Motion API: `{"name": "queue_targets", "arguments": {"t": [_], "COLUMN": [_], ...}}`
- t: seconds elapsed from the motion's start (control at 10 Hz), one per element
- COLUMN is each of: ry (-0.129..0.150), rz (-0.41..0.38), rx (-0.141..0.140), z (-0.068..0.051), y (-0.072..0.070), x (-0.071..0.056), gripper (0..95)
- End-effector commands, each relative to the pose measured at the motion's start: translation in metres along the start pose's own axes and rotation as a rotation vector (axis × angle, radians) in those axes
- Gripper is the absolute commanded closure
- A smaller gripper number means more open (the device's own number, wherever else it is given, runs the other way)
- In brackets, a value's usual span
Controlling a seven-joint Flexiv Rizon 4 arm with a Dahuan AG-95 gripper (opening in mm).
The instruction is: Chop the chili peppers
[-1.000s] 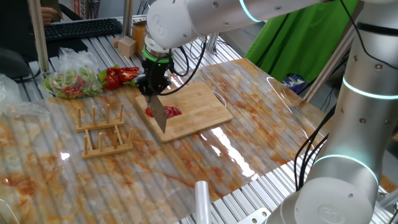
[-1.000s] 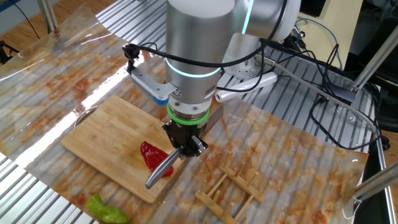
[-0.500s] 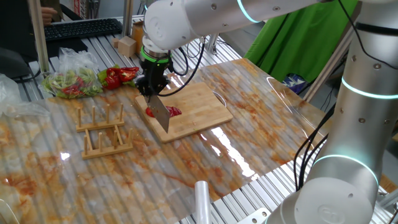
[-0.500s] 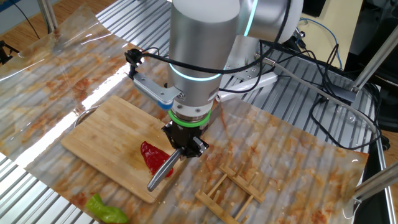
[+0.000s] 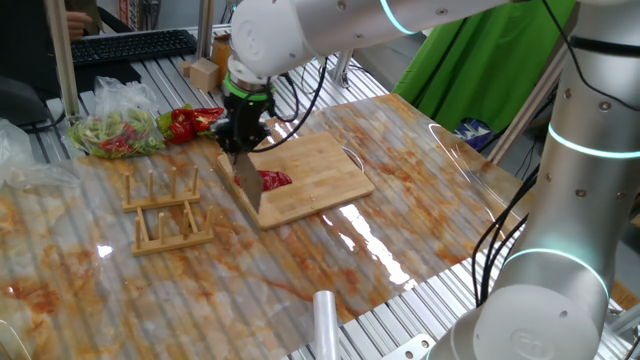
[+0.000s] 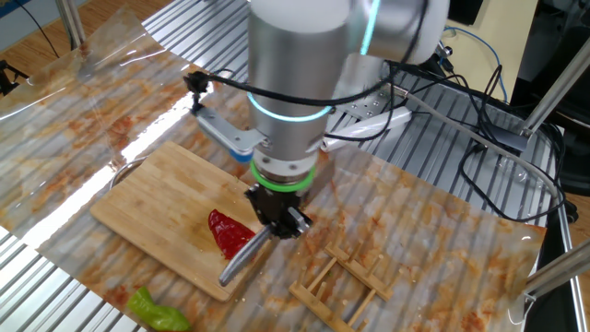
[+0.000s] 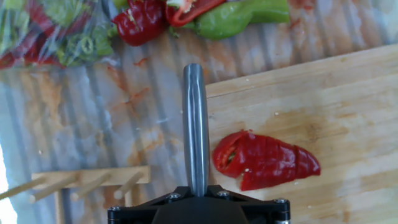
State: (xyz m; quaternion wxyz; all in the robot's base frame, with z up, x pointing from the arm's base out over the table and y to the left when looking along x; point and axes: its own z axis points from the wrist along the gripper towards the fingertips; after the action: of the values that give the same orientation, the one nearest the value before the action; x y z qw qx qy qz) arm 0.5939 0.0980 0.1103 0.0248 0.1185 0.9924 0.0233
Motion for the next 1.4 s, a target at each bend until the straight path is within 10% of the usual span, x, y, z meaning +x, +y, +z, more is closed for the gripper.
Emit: {"name": "queue_targets", "arguments": {"t": [0.1,1.4], "ry": [-0.013,-0.045], "rz": [0.02,0.105], "rx": [0.008,-0.009], "z": [-0.007,-0.01], "y": [0.019,0.078], "x": [-0.002,0.012], "gripper": [95.0,95.0]}}
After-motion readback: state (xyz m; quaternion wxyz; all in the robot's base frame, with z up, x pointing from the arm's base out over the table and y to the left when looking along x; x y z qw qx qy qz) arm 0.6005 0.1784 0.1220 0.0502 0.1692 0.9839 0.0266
